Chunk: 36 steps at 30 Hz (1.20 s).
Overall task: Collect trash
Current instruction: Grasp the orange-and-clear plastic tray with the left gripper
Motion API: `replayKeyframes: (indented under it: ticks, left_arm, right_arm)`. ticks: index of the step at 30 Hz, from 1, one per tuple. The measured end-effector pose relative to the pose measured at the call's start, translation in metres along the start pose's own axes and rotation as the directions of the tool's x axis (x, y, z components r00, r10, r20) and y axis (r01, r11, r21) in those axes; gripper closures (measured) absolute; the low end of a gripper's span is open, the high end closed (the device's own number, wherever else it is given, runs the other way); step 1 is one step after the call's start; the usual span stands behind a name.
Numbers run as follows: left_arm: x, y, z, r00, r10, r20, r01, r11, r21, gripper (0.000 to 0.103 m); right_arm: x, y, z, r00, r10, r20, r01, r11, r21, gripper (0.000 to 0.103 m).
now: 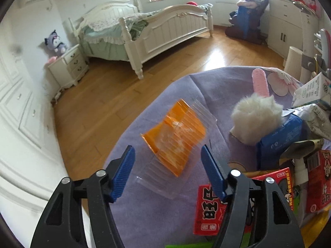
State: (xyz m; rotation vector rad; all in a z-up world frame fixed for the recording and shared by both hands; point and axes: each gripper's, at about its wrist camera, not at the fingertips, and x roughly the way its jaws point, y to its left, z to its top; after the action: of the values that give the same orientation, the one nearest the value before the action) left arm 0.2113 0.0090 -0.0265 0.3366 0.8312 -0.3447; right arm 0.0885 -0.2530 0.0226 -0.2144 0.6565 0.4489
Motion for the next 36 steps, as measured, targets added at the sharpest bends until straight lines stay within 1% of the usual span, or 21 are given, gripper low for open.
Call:
replayKeyframes:
  ticks: [3,4,5,6,7,8,11,14,18,21,23,24,25,27,28,29,30,32,33,35,36]
  left_arm:
    - [0.003,0.004,-0.003,1.000,-0.012,0.003,0.012,1.000,-0.022,0.044]
    - [0.004,0.006,-0.005,1.000,-0.025,0.001,0.025,0.999,-0.031,0.050]
    - [0.005,0.005,-0.009,0.999,-0.037,-0.003,0.036,0.999,-0.037,0.060]
    - [0.006,0.005,-0.013,0.999,-0.052,-0.013,0.051,0.998,-0.039,0.065]
    - [0.006,0.006,-0.017,0.998,-0.062,-0.028,0.061,0.997,-0.040,0.082]
    - [0.007,0.005,-0.021,0.997,-0.066,-0.038,0.065,0.997,-0.044,0.093]
    - [-0.007,0.012,-0.027,0.992,-0.129,-0.009,0.127,0.986,-0.103,0.099]
    - [-0.025,0.020,-0.028,0.977,-0.211,0.034,0.214,0.960,-0.179,0.099]
    - [-0.049,0.013,-0.029,0.939,-0.335,0.082,0.344,0.910,-0.231,0.099]
    - [-0.064,0.001,-0.034,0.875,-0.467,0.128,0.483,0.829,-0.281,0.099]
    - [-0.071,-0.012,-0.038,0.800,-0.577,0.167,0.598,0.739,-0.311,0.099]
    - [-0.075,-0.020,-0.041,0.747,-0.635,0.197,0.661,0.677,-0.322,0.099]
    - [-0.077,-0.027,-0.044,0.703,-0.676,0.223,0.707,0.626,-0.331,0.099]
    - [-0.079,-0.043,-0.048,0.596,-0.752,0.280,0.794,0.503,-0.342,0.099]
    - [-0.078,-0.052,-0.049,0.550,-0.778,0.303,0.825,0.451,-0.340,0.099]
    - [-0.077,-0.064,-0.049,0.520,-0.792,0.319,0.844,0.419,-0.335,0.099]
    - [-0.077,-0.076,-0.050,0.505,-0.799,0.326,0.854,0.406,-0.326,0.099]
    - [-0.076,-0.096,-0.053,0.442,-0.827,0.346,0.885,0.341,-0.317,0.099]
    - [-0.077,-0.109,-0.053,0.454,-0.826,0.335,0.881,0.359,-0.307,0.099]
    - [-0.088,-0.138,-0.051,0.595,-0.762,0.258,0.803,0.547,-0.237,0.099]
    - [-0.093,-0.155,-0.051,0.655,-0.724,0.217,0.756,0.627,-0.190,0.099]
  right_arm:
    - [-0.008,-0.009,-0.006,1.000,0.018,0.023,-0.019,0.998,0.065,0.045]
    - [-0.011,-0.013,-0.009,0.999,0.021,0.028,-0.023,0.996,0.084,0.046]
    - [-0.013,-0.019,-0.013,0.999,0.024,0.035,-0.028,0.994,0.105,0.046]
    - [-0.017,-0.020,-0.014,0.998,0.031,0.047,-0.036,0.991,0.126,0.048]
    - [-0.020,-0.022,-0.016,0.998,0.034,0.057,-0.042,0.989,0.142,0.048]
    - [-0.022,-0.022,-0.017,0.997,0.034,0.066,-0.044,0.986,0.159,0.049]
    - [-0.029,-0.029,-0.019,0.995,0.043,0.088,-0.062,0.973,0.224,0.051]
    - [-0.040,-0.031,-0.026,0.992,0.056,0.112,-0.084,0.959,0.269,0.052]
    - [-0.056,-0.028,-0.033,0.986,0.072,0.150,-0.116,0.944,0.308,0.052]
    - [-0.067,-0.025,-0.037,0.981,0.086,0.176,-0.140,0.936,0.323,0.053]
    - [-0.074,-0.027,-0.039,0.975,0.106,0.194,-0.168,0.924,0.342,0.052]
    - [-0.078,-0.028,-0.042,0.972,0.119,0.205,-0.187,0.916,0.356,0.052]
    - [-0.082,-0.029,-0.044,0.968,0.128,0.217,-0.203,0.907,0.369,0.053]
    - [-0.089,-0.030,-0.048,0.966,0.115,0.231,-0.198,0.904,0.378,0.054]
    - [-0.093,-0.029,-0.049,0.967,0.103,0.233,-0.187,0.907,0.377,0.055]
    - [-0.096,-0.028,-0.050,0.969,0.088,0.231,-0.172,0.912,0.372,0.056]
    - [-0.099,-0.027,-0.050,0.972,0.068,0.225,-0.149,0.920,0.363,0.057]
    - [-0.105,-0.023,-0.051,0.979,0.012,0.204,-0.080,0.941,0.329,0.058]
    - [-0.106,-0.022,-0.052,0.981,0.001,0.195,-0.064,0.947,0.316,0.058]
    - [-0.107,-0.023,-0.055,0.984,0.005,0.179,-0.062,0.948,0.314,0.058]
    - [-0.106,-0.024,-0.057,0.986,0.016,0.167,-0.068,0.947,0.313,0.058]
